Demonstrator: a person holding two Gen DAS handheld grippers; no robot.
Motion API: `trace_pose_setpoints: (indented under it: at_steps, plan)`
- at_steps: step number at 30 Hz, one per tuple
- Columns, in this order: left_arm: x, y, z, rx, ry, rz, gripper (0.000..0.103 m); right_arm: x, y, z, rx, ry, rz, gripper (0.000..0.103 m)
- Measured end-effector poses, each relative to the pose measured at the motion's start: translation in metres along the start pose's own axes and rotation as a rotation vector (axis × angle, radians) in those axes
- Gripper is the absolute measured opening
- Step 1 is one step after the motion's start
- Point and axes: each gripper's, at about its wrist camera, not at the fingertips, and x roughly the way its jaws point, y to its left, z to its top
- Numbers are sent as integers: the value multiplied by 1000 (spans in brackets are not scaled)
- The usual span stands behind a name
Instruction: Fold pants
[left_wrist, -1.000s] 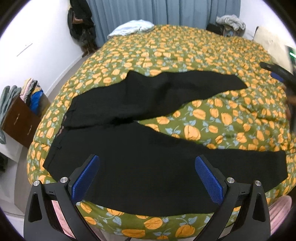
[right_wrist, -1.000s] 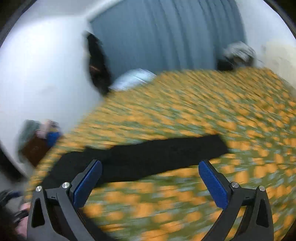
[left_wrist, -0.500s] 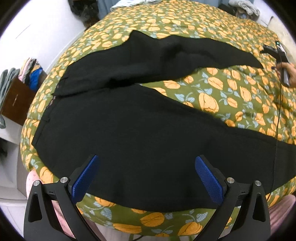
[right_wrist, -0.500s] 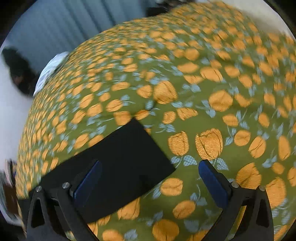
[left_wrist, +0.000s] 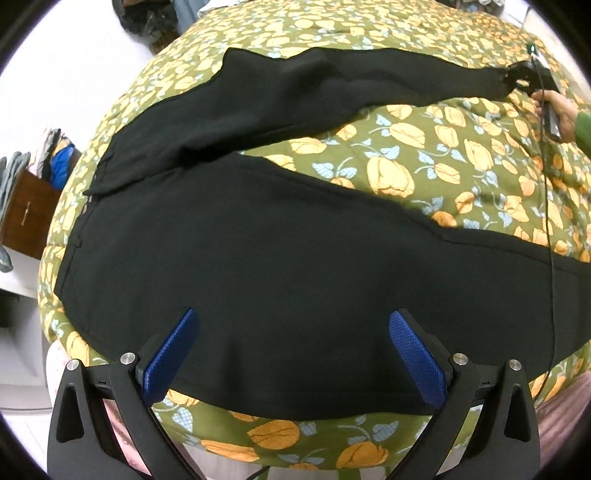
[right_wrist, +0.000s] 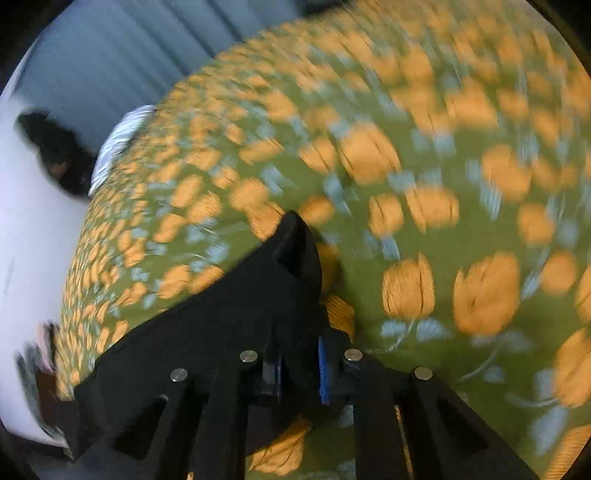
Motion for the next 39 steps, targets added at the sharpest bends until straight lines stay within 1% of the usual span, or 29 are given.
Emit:
trace_pose_setpoints:
  at_steps: [1, 2, 3, 5, 7, 9, 11, 13, 14, 15, 17, 18, 20, 21, 23, 24, 25, 26, 27, 28, 29, 30, 32, 33, 35, 36, 37, 38, 39]
  plan:
    - [-2, -2, 0, 2, -6, -4, 103, -17, 6, 1, -100, -61, -58, 13]
    - [-5, -3, 0, 3, -14, -8, 103, -28, 4, 0, -160, -98, -124, 13]
    - [-8, -5, 0, 5, -22, -11, 103, -32, -5, 0, -171, -100, -178, 13]
    - [-10, -9, -2, 16, -23, -20, 103, -23, -30, -1, -124, -26, -213, 13]
    - [-11, -13, -3, 27, -17, -22, 103, -13, -38, -7, -111, 11, -238, 13]
    - [-13, -13, -5, 29, -20, -18, 103, -6, -41, -15, -102, 17, -263, 14]
    - [-13, -11, -7, 27, -17, -3, 103, -1, -47, -25, -60, 27, -280, 14]
    - [-10, -5, -8, 15, -3, 3, 103, -2, -56, -30, -5, 23, -280, 17]
    - [-8, 0, -8, 0, 6, -2, 103, -4, -59, -32, 26, 19, -275, 30]
    - [-6, 8, -6, -27, 12, -8, 103, -8, -62, -33, 54, 15, -279, 47]
    - [-3, 35, 2, -94, 1, -1, 103, -33, -61, -38, 75, -43, -285, 61]
    - [-1, 52, 8, -137, -24, 22, 103, -55, -59, -43, 76, -106, -280, 62]
    - [8, 84, 20, -206, -79, 80, 103, -87, -54, -48, 75, -166, -266, 66]
    - [19, 105, 27, -245, -102, 143, 103, -104, -49, -56, 69, -190, -251, 70]
    - [48, 142, 33, -300, -89, 276, 103, -145, -34, -83, 29, -212, -185, 73]
    - [68, 161, 33, -324, -40, 336, 103, -165, -25, -102, 4, -210, -149, 74]
    - [86, 176, 29, -340, 13, 366, 103, -180, -15, -121, -19, -200, -111, 75]
    - [102, 192, 21, -358, 42, 355, 103, -194, -7, -139, -39, -188, -80, 78]
    - [106, 200, 14, -374, 33, 325, 103, -208, 3, -163, -59, -166, -51, 83]
    - [107, 206, 8, -387, 21, 314, 103, -222, 13, -192, -68, -133, -32, 86]
    - [106, 209, 4, -392, 16, 322, 103, -233, 21, -224, -58, -96, -9, 88]
    - [103, 211, 1, -391, 17, 331, 103, -242, 28, -260, -28, -48, 38, 88]
    - [99, 214, -3, -381, 19, 352, 103, -245, 36, -318, 39, 39, 102, 88]
    - [97, 216, -6, -384, 17, 359, 103, -242, 36, -337, 67, 74, 106, 88]
    - [92, 224, -13, -401, 21, 341, 103, -227, 26, -388, 166, 186, 106, 88]
    - [89, 228, -17, -409, 20, 322, 103, -226, 20, -400, 193, 192, 97, 87]
    - [85, 232, -21, -411, 18, 319, 103, -232, 8, -411, 227, 169, 87, 83]
    - [79, 236, -24, -412, 12, 324, 103, -243, -5, -416, 253, 136, 59, 78]
    - [73, 244, -28, -416, -6, 328, 103, -256, -16, -417, 264, 111, -5, 78]
